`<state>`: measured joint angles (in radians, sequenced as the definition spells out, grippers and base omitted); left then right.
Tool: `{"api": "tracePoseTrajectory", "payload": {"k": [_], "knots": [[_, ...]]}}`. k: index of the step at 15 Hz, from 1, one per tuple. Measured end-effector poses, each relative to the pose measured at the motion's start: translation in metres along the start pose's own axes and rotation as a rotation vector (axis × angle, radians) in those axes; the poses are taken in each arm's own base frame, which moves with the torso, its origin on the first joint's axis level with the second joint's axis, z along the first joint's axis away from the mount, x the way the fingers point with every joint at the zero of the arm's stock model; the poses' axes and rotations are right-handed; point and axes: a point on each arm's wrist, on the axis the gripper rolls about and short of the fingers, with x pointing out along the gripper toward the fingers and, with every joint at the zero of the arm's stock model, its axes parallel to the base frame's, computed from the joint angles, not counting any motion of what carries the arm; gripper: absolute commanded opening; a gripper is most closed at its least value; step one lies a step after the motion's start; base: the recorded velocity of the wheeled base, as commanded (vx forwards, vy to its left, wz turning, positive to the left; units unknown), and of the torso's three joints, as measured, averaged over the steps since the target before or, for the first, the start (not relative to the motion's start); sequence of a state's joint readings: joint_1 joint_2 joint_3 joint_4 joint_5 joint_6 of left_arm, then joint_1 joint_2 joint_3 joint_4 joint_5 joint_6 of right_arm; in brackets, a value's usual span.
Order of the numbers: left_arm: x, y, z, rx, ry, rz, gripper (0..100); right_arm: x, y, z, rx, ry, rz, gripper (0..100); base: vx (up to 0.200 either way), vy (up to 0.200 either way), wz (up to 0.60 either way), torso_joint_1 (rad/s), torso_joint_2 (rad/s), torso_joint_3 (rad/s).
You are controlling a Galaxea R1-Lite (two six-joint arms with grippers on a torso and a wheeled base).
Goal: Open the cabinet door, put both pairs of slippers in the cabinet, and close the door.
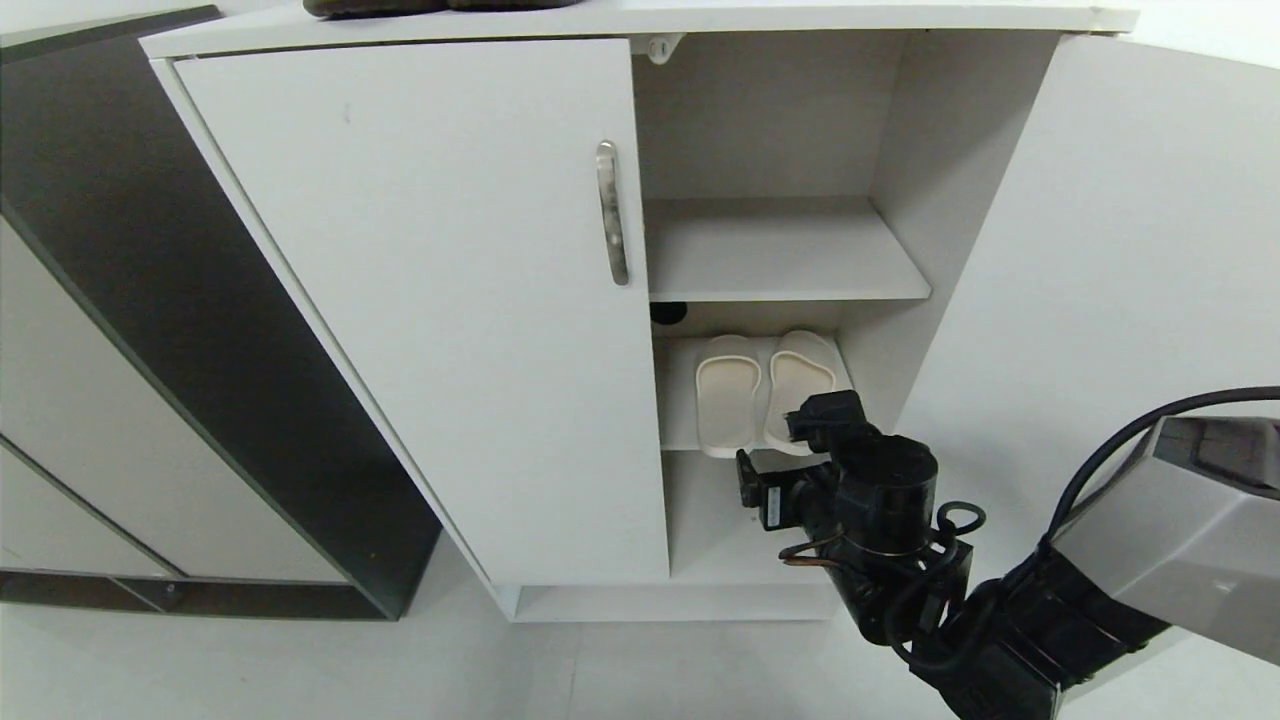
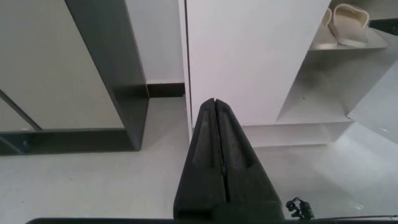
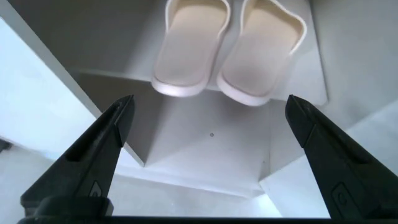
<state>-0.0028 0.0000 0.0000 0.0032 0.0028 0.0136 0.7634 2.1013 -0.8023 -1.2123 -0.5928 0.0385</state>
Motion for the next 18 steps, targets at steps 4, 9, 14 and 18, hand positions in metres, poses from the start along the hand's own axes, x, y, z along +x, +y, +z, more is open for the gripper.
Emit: {"api": "tracePoseTrajectory", "payload": {"k": [4, 9, 14, 18], "knots": [[0.0, 0.0, 0.0, 0.0, 0.0, 0.0, 0, -0.009, -0.006, 0.004, -0.003, 0.006, 0.014, 100, 0.0, 0.0, 0.0, 0.001, 0.0, 0.194], [0.0, 0.0, 0.0, -0.001, 0.0, 0.0, 0, -0.017, -0.009, 0.0, -0.017, 0.029, 0.068, 100, 0.0, 0.0, 0.0, 0.002, 0.0, 0.201], [0.0, 0.0, 0.0, 0.001, 0.0, -0.001, 0, -0.042, -0.01, -0.008, -0.074, 0.078, 0.246, 100, 0.0, 0.0, 0.0, 0.001, 0.0, 0.12], [0.0, 0.0, 0.0, 0.0, 0.0, 0.0, 0, -0.044, -0.012, -0.006, -0.073, 0.074, 0.244, 100, 0.0, 0.0, 0.0, 0.0, 0.0, 0.0]]}}
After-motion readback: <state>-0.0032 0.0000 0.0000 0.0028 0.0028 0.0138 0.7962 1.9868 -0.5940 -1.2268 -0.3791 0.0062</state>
